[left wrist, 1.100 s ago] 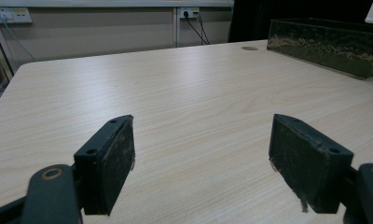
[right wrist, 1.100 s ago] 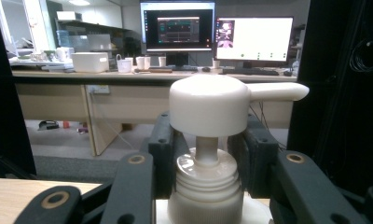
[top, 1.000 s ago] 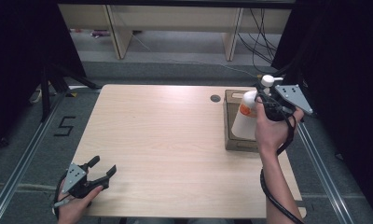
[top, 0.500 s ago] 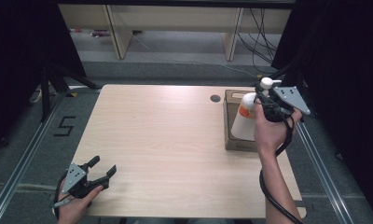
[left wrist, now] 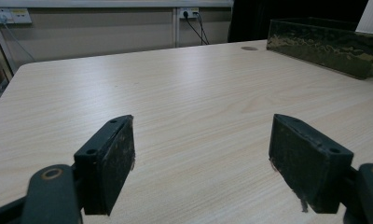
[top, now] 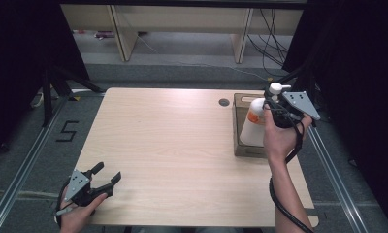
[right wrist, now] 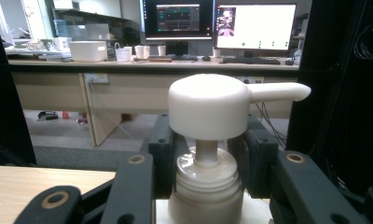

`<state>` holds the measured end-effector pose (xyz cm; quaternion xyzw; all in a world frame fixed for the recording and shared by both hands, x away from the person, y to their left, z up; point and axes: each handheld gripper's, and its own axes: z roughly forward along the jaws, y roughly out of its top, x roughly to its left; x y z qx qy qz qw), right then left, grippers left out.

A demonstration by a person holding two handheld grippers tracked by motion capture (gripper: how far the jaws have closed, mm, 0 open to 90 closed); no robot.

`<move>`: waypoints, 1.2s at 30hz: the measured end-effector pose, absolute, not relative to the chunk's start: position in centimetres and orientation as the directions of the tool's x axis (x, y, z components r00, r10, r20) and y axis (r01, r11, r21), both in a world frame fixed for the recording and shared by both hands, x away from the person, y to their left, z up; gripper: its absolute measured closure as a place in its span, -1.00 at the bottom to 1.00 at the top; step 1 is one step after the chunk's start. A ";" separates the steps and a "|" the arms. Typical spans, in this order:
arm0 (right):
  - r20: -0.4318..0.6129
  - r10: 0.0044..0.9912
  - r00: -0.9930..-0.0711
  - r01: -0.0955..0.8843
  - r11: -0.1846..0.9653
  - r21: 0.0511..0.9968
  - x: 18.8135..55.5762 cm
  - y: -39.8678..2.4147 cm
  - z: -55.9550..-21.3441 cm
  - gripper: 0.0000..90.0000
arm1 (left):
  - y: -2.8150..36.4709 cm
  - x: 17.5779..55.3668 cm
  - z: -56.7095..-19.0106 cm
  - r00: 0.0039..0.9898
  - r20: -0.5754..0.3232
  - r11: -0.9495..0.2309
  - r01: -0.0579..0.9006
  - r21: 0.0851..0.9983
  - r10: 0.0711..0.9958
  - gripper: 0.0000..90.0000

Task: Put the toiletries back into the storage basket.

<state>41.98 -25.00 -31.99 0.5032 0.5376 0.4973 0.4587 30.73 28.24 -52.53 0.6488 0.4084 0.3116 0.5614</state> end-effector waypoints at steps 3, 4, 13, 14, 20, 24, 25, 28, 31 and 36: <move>0.006 0.997 -0.073 0.081 0.000 0.997 42.1 -25.0 -32.2 0.41 | 28.2 30.7 -52.5 0.472 -0.054 -0.036 0.180 0.983 0.880 -0.51; 0.001 0.997 -0.073 0.083 0.005 0.997 42.1 -25.0 -32.3 0.41 | 28.2 30.7 -52.5 0.472 -0.055 -0.036 0.180 0.983 0.880 -0.51; 0.006 0.997 -0.079 0.101 0.002 0.995 42.2 -24.6 -32.9 0.41 | 28.3 30.7 -52.5 0.472 -0.056 -0.034 0.180 0.983 0.880 -0.51; 0.008 0.997 -0.080 0.101 0.000 0.995 42.3 -24.6 -33.0 0.41 | 28.3 30.7 -52.5 0.472 -0.056 -0.034 0.180 0.983 0.880 -0.51; 0.007 0.997 -0.081 0.110 0.002 0.994 42.3 -24.5 -33.5 0.41 | 28.3 30.7 -52.5 0.473 -0.056 -0.034 0.180 0.983 0.879 -0.51; 0.005 0.997 -0.080 0.112 0.004 0.994 42.3 -24.4 -33.9 0.41 | 28.3 30.7 -52.5 0.473 -0.054 -0.035 0.179 0.983 0.880 -0.51; 0.003 0.996 -0.084 0.122 0.007 0.992 42.2 -24.4 -34.0 0.41 | 28.3 30.7 -52.5 0.472 -0.056 -0.034 0.179 0.983 0.880 -0.51; 0.002 0.997 -0.080 0.126 0.009 0.992 42.3 -24.3 -34.4 0.41 | 28.3 30.7 -52.5 0.472 -0.056 -0.034 0.180 0.983 0.880 -0.51; 0.001 0.996 -0.085 0.130 0.010 0.992 42.3 -24.2 -34.9 0.41 | 28.3 30.7 -52.5 0.472 -0.056 -0.034 0.180 0.983 0.880 -0.51; -0.002 0.996 -0.084 0.146 0.015 0.989 42.3 -24.2 -35.5 0.41 | 28.2 30.7 -52.5 0.473 -0.055 -0.036 0.180 0.983 0.879 -0.51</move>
